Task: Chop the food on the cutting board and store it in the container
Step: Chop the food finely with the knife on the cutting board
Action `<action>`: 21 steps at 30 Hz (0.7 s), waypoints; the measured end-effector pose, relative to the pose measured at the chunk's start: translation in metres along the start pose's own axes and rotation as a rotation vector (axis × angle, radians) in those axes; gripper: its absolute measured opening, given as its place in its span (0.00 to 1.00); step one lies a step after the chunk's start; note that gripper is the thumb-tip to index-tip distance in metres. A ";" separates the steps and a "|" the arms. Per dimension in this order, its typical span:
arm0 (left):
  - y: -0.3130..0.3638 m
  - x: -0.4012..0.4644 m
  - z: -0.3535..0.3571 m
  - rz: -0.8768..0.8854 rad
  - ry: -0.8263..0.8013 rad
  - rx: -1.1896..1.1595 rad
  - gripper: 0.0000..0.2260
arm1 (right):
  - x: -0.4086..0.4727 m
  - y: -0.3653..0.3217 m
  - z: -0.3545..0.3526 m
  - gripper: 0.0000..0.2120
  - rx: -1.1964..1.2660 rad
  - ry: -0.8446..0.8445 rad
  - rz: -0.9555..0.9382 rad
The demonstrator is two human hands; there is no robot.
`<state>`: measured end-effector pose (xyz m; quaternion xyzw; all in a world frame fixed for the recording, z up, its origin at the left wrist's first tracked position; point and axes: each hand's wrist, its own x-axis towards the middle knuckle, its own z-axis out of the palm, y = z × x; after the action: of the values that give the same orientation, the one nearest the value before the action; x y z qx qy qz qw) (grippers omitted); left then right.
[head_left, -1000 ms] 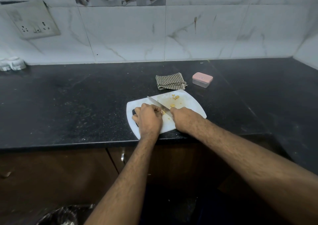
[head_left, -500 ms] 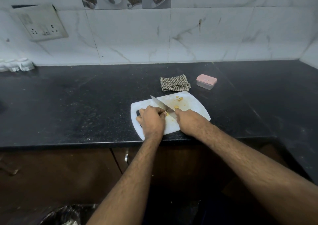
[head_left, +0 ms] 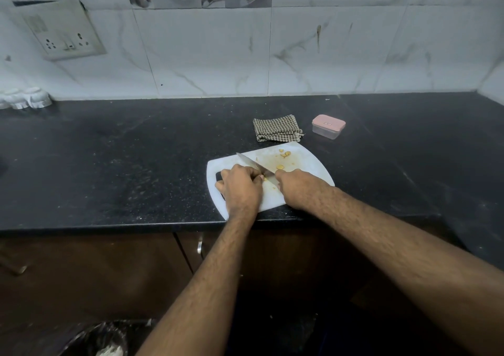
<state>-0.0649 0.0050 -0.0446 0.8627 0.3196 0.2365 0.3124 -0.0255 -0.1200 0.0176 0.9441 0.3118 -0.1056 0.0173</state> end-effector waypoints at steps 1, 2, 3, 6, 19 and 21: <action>0.000 0.000 0.000 0.005 -0.003 0.000 0.04 | 0.000 0.001 -0.001 0.15 0.001 -0.011 0.001; 0.000 0.000 0.000 0.009 -0.004 -0.001 0.04 | 0.000 0.001 -0.002 0.15 0.005 -0.022 0.000; -0.001 -0.001 0.000 0.011 -0.005 -0.003 0.04 | 0.000 0.002 -0.001 0.15 0.012 -0.026 -0.001; 0.000 -0.002 -0.002 0.001 -0.001 -0.011 0.04 | -0.001 0.004 0.000 0.15 0.028 -0.020 -0.007; 0.002 -0.003 -0.003 -0.004 0.008 -0.001 0.03 | -0.005 0.008 0.000 0.14 0.075 0.012 -0.037; 0.003 -0.003 -0.003 -0.004 0.005 -0.002 0.03 | -0.005 0.009 -0.001 0.14 0.075 0.009 -0.043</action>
<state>-0.0678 0.0018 -0.0407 0.8612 0.3219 0.2381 0.3130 -0.0238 -0.1306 0.0192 0.9376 0.3280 -0.1133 -0.0216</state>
